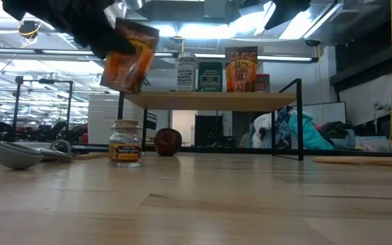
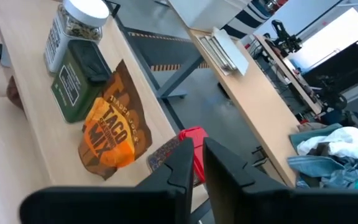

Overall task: Shelf spices
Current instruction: Remove the left orange seasoning pack from the shelf

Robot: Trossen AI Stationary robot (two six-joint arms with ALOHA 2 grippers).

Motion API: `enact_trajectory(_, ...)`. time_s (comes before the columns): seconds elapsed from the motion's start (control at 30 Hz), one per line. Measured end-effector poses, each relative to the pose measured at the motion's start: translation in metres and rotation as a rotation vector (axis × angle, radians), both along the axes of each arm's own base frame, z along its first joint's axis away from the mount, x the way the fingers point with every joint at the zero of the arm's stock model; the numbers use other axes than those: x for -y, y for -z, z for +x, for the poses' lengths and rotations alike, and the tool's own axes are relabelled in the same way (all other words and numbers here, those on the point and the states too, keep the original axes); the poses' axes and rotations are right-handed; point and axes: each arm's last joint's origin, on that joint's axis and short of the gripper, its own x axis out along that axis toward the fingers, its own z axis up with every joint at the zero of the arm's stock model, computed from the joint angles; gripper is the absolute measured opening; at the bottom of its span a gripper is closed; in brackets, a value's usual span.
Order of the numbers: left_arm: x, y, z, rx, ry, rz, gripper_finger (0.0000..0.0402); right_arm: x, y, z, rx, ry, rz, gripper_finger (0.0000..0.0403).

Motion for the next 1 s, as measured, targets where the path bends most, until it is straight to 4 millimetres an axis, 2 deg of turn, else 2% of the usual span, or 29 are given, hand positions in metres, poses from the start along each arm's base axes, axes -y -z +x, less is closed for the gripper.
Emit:
enact_trajectory(0.3, 0.012, 0.034, 0.025, -0.063, 0.044, -0.01, 0.0, 0.0, 0.004, -0.003, -0.033, 0.014, 0.02, 0.0041)
enact_trajectory(0.47, 0.016, 0.053, 0.041, -0.117, 0.079, 0.05, 0.0, -0.001, 0.005, -0.003, -0.035, -0.013, 0.043, 0.0042)
enact_trajectory(0.63, 0.014, 0.07, 0.049, -0.175, -0.004, 0.114, 0.0, -0.001, 0.005, -0.003, -0.037, -0.018, 0.047, 0.0042)
enact_trajectory(1.0, 0.002, 0.068, 0.054, -0.134, -0.036, 0.146, 0.0, -0.002, 0.007, -0.003, -0.053, -0.069, 0.09, 0.0042)
